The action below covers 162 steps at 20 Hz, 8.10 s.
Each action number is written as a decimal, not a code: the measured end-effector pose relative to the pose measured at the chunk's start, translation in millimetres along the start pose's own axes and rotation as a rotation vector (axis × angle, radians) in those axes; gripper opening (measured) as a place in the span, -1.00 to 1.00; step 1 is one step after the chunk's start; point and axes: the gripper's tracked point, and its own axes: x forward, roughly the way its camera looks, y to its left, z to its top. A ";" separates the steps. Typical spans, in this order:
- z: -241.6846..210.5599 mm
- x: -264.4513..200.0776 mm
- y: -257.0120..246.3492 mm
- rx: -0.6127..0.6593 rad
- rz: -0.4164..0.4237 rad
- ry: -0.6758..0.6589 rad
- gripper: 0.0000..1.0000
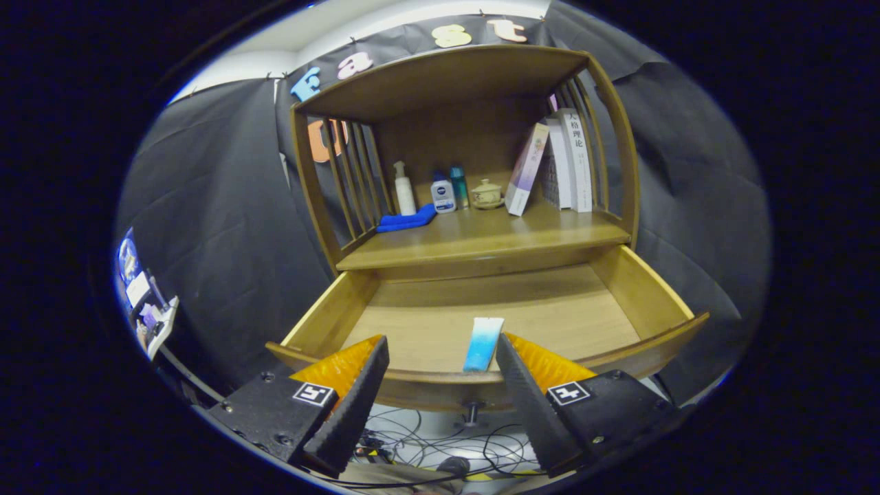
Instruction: Pull open the drawer, take out the items inside it, and place them on the countertop above the cabinet.
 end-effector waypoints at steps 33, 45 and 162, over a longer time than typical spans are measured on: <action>-78.4 142.3 -41.8 0.066 -0.192 0.887 0.02; -23.1 113.3 -25.7 -0.048 -0.172 0.759 -0.19; -103.0 54.2 -34.1 -0.042 -0.164 -0.247 1.00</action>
